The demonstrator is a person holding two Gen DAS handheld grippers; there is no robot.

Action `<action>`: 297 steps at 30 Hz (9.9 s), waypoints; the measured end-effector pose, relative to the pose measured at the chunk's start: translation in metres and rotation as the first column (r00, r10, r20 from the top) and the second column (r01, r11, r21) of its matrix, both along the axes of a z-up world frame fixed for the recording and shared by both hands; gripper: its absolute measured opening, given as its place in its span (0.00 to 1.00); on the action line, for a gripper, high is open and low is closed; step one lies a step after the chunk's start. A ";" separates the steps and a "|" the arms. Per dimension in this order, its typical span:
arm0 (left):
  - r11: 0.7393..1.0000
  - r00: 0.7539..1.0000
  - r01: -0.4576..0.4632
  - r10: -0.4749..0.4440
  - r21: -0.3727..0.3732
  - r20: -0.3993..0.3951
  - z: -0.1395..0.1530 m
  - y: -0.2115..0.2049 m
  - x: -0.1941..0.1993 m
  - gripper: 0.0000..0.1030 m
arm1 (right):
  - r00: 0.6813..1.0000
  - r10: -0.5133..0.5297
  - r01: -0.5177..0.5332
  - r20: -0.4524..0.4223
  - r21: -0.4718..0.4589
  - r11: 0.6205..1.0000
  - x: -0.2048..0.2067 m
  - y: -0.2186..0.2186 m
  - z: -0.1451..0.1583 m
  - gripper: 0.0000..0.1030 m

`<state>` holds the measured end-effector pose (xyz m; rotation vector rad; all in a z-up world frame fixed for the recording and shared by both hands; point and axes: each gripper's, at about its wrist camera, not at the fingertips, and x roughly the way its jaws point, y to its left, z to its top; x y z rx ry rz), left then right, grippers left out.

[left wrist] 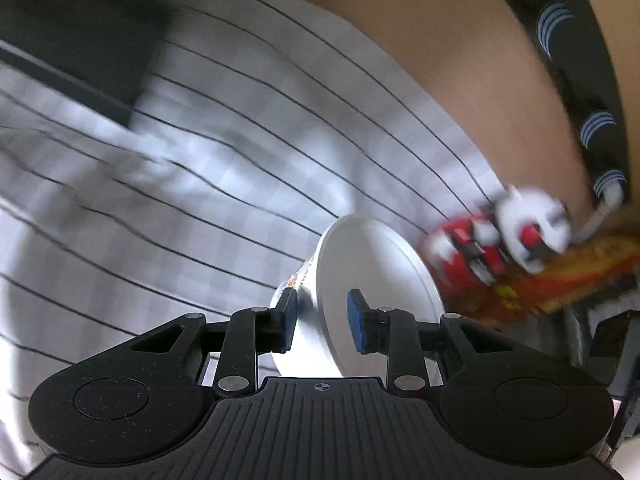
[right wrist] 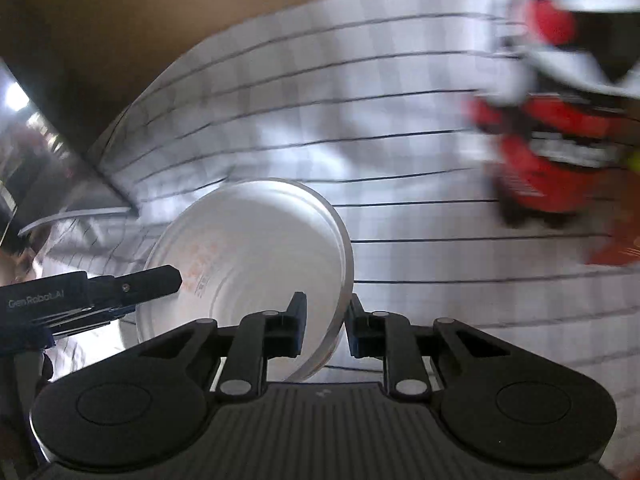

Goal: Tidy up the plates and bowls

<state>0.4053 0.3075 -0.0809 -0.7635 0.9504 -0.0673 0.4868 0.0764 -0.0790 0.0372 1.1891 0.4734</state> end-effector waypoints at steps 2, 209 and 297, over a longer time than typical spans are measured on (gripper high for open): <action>0.997 0.997 0.076 -0.076 -0.001 -0.010 -0.002 -0.030 0.011 0.30 | 0.999 -0.051 0.051 0.020 -0.021 0.998 -0.005 -0.033 0.004 0.20; 0.963 0.982 0.178 -0.160 0.204 -0.103 -0.010 -0.173 -0.158 0.43 | 0.950 0.242 -0.222 0.199 -0.117 0.968 -0.165 -0.188 0.009 0.41; 0.996 0.981 0.087 -0.080 0.035 -0.179 -0.060 -0.127 -0.168 0.41 | 0.943 0.187 -0.133 -0.276 0.201 0.971 -0.155 -0.131 -0.071 0.56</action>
